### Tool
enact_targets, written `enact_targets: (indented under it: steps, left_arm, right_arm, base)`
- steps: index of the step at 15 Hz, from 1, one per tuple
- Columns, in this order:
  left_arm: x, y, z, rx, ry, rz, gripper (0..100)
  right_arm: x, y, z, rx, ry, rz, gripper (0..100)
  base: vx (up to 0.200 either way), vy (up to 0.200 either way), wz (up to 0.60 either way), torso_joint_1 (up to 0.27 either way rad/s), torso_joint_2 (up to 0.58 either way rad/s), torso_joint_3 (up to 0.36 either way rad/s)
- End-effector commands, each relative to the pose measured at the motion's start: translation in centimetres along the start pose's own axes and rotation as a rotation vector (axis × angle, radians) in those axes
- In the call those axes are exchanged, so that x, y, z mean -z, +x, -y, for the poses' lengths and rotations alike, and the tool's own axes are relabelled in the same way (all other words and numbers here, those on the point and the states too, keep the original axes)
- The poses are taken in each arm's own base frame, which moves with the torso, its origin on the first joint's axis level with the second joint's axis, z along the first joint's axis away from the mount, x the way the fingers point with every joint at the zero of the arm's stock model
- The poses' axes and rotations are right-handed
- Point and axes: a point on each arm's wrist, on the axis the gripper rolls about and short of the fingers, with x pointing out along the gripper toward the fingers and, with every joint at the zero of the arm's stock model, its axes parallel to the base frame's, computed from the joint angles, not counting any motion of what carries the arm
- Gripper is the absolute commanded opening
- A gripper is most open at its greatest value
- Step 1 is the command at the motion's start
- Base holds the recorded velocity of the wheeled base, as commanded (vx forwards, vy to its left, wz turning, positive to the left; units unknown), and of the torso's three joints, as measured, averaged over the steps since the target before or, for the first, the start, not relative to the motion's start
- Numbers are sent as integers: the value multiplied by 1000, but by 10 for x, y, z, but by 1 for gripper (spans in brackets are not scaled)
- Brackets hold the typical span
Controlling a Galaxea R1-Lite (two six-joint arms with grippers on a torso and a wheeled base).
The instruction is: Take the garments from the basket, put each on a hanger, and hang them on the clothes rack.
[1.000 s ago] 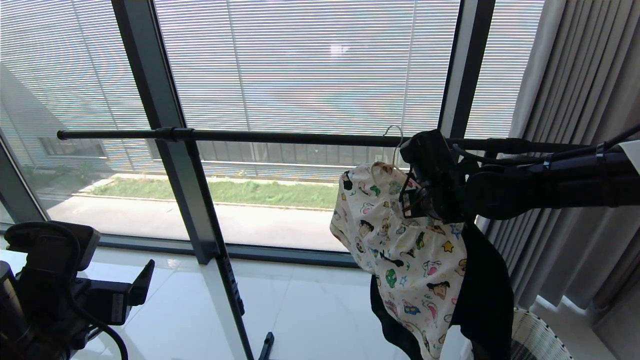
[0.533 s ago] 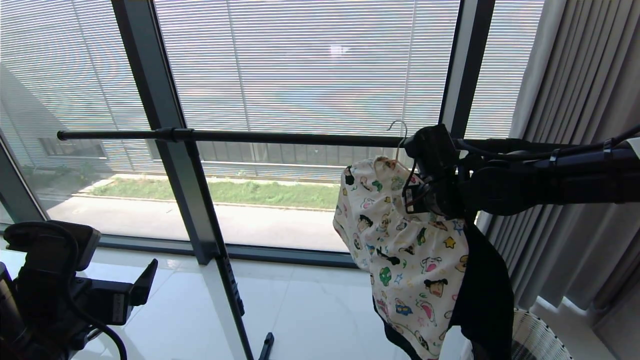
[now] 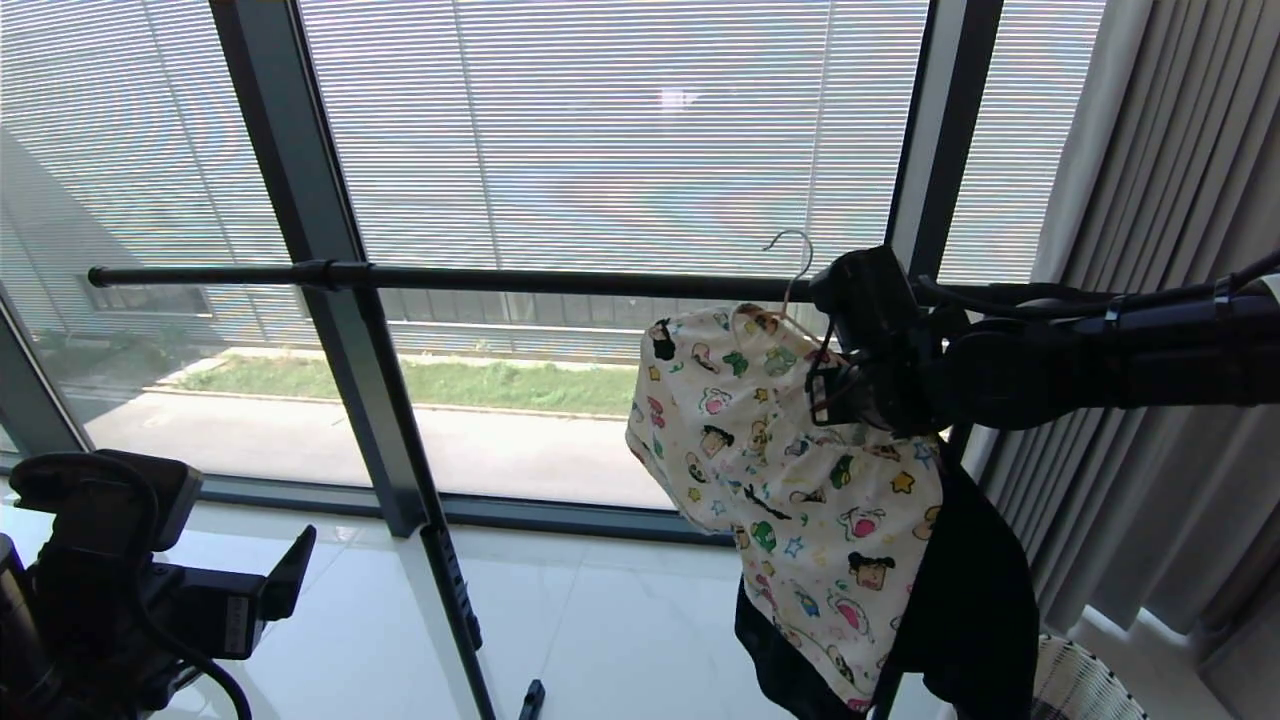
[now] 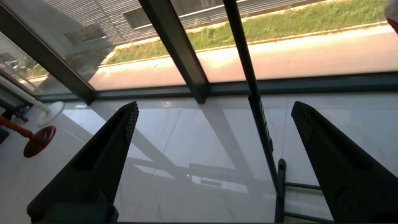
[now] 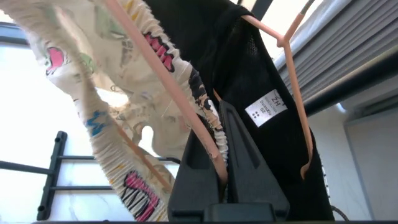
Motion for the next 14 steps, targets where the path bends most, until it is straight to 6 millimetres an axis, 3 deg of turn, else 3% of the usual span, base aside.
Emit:
enact_targets:
  steps: [1, 14]
  left_arm:
    - [0, 0, 0, 3, 1, 1, 100]
    - [-1, -1, 0, 4, -2, 8, 100]
  right_arm:
    - [0, -1, -1, -2, -2, 0, 0]
    - [13, -4, -8, -3, -62, -62, 0]
  base:
    - [0, 0, 0, 0, 0, 0]
    - [0, 0, 0, 0, 0, 0]
